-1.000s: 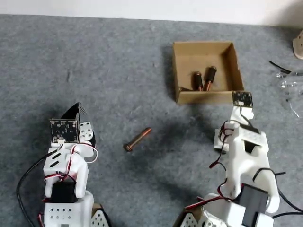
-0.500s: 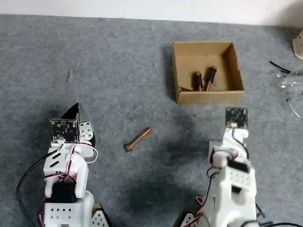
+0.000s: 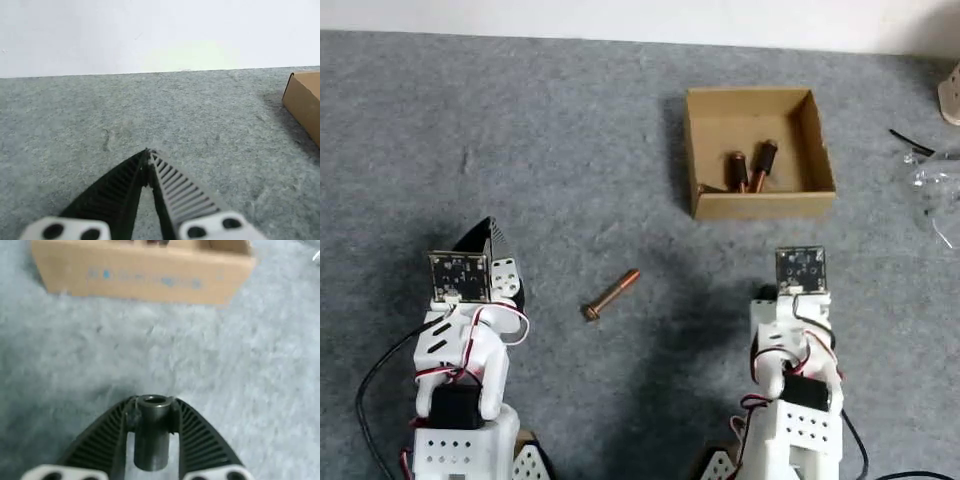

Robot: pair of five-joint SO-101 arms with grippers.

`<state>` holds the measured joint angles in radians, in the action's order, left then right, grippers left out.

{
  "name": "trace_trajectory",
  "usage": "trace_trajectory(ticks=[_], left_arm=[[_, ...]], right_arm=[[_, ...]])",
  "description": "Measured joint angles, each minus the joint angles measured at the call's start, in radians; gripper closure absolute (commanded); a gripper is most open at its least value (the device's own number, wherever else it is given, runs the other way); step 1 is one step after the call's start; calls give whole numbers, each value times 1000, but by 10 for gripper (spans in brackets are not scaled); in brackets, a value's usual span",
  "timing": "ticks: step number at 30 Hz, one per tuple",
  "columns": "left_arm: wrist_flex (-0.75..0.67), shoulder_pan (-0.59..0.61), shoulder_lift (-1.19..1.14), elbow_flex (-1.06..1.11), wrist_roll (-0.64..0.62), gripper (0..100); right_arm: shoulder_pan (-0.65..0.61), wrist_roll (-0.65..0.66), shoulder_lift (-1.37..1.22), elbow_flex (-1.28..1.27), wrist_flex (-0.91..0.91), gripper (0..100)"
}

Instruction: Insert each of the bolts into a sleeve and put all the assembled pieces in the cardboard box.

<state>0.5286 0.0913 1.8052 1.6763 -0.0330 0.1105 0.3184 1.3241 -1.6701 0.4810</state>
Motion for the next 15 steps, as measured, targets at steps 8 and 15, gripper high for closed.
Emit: trace_trajectory(ticks=[8,15], left_arm=[[0,0,0,0,0,993],[0,0,0,0,0,993]], right_arm=[[-12,8,-232,72,43,994],[-12,8,-641,264,-14,994]])
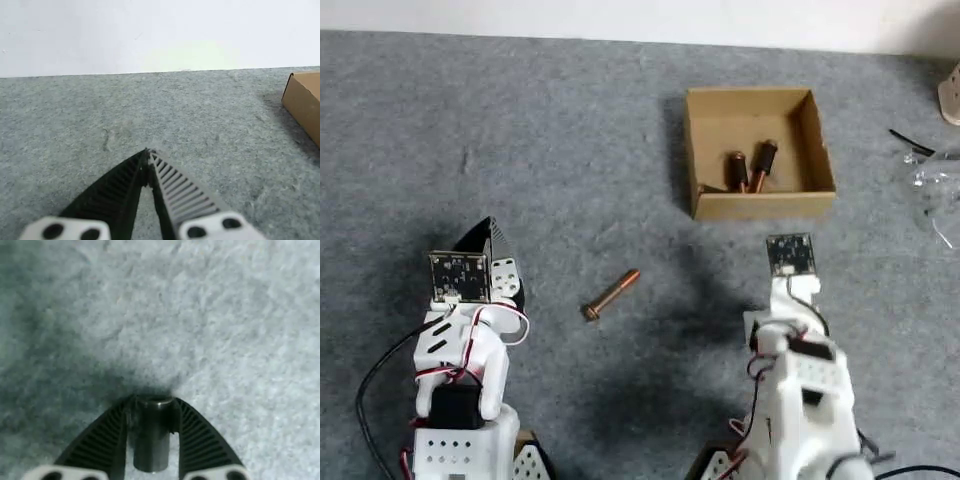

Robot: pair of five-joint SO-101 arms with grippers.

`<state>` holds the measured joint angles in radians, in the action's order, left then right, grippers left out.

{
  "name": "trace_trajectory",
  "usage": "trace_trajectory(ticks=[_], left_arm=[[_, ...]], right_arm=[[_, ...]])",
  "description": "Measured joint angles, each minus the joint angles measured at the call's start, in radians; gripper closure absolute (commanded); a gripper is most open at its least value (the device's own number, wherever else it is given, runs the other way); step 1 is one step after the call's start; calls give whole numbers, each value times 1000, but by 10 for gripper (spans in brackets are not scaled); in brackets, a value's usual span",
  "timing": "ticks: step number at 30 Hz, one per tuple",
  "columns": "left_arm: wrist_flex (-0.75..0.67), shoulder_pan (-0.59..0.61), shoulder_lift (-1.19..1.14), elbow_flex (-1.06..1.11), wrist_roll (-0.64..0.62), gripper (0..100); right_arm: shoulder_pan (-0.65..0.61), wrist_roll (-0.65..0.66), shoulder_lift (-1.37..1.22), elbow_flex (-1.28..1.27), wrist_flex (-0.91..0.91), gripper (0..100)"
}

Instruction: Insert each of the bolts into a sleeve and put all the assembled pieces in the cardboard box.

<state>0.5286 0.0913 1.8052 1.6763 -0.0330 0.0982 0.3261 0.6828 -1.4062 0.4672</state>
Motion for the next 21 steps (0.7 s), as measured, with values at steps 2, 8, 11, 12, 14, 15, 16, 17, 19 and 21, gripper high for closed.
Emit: trace_trajectory(ticks=[2,8,11,12,14,15,16,17,19,21], left_arm=[[0,0,0,0,0,993],[0,0,0,0,0,993],[0,0,0,0,0,993],[0,0,0,0,0,993],[0,0,0,0,0,993],[0,0,0,0,0,993],[0,0,0,0,0,993],[0,0,0,0,0,993],[0,0,0,0,0,993],[0,0,0,0,0,993]], right_arm=[[0,3,-123,74,2,994],[9,5,-379,322,157,994],[11,5,-413,359,175,994],[11,5,-416,362,176,994],[11,5,-417,364,176,994],[11,5,-417,364,176,994],[11,5,-417,365,180,994],[11,5,-417,365,181,994],[11,-18,-417,365,181,994],[14,-28,-413,365,181,994]])
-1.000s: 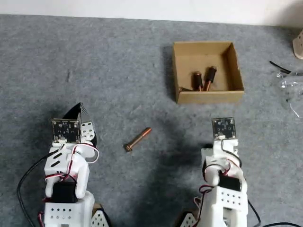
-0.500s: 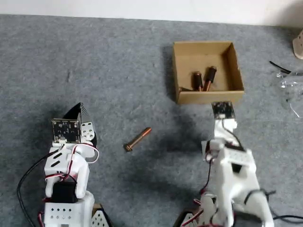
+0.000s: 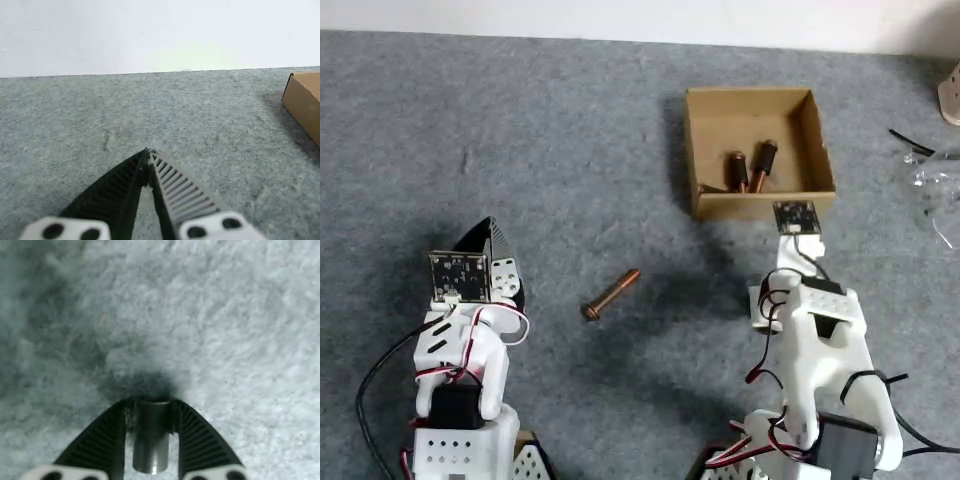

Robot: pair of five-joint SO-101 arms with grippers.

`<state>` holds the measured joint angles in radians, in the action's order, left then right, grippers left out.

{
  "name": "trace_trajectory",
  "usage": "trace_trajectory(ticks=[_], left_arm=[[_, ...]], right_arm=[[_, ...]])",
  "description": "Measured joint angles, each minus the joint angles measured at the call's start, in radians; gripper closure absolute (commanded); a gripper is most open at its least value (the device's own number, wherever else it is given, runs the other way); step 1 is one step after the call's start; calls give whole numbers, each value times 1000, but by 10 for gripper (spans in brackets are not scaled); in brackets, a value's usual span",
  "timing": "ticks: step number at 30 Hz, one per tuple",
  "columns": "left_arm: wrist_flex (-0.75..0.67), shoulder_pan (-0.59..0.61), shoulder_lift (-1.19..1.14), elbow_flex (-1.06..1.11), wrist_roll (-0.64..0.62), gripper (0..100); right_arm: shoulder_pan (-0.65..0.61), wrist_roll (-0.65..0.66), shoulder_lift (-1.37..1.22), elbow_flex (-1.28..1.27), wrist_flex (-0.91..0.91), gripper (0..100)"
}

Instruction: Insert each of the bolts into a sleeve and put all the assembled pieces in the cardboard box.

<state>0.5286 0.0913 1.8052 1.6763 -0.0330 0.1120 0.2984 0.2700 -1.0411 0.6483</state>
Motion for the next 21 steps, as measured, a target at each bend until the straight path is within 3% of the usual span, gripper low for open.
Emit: trace_trajectory(ticks=[8,21], left_arm=[[0,0,0,0,0,993],[0,0,0,0,0,993]], right_arm=[[2,-5,180,-114,-34,994],[-52,37,707,-463,-112,994]])
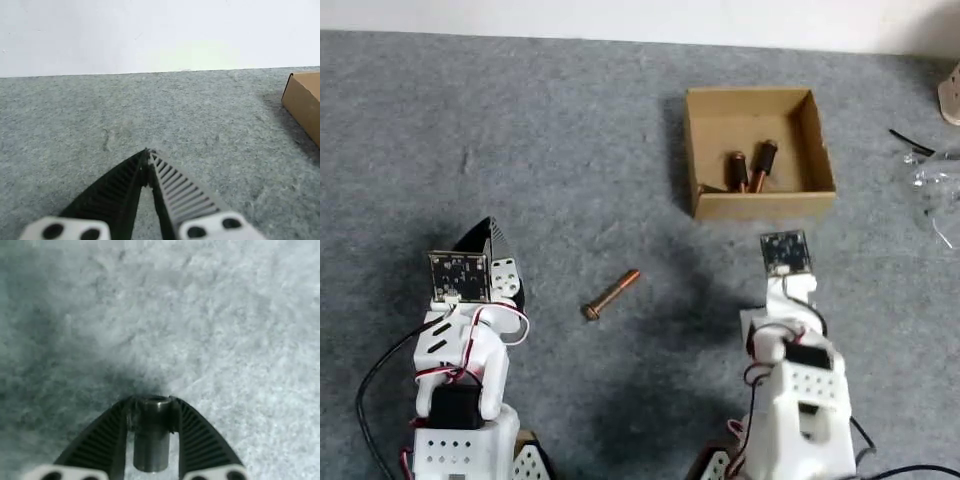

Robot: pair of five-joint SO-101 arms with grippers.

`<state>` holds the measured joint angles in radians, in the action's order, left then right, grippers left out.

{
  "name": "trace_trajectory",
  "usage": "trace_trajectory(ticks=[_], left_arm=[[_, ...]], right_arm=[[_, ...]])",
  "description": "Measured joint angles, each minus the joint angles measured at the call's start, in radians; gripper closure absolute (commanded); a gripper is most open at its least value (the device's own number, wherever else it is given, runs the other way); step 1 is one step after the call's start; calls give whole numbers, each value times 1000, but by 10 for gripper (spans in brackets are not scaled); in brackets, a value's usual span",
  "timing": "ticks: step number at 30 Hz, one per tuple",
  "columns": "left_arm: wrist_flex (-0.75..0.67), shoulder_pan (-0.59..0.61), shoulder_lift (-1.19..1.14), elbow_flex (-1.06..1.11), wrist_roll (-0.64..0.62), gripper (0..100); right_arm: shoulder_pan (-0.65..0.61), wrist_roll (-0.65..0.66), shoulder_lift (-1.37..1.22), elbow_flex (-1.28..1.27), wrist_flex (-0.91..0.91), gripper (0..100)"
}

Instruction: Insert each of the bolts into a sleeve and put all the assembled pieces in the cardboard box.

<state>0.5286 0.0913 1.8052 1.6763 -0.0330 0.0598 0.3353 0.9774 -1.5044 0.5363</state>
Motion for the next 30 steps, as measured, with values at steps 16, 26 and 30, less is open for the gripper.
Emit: trace_trajectory(ticks=[16,26,30], left_arm=[[0,0,0,0,0,993],[0,0,0,0,0,993],[0,0,0,0,0,993]], right_arm=[[-3,0,304,-120,25,994],[-18,0,58,-69,32,994],[-20,0,-224,87,32,994]])
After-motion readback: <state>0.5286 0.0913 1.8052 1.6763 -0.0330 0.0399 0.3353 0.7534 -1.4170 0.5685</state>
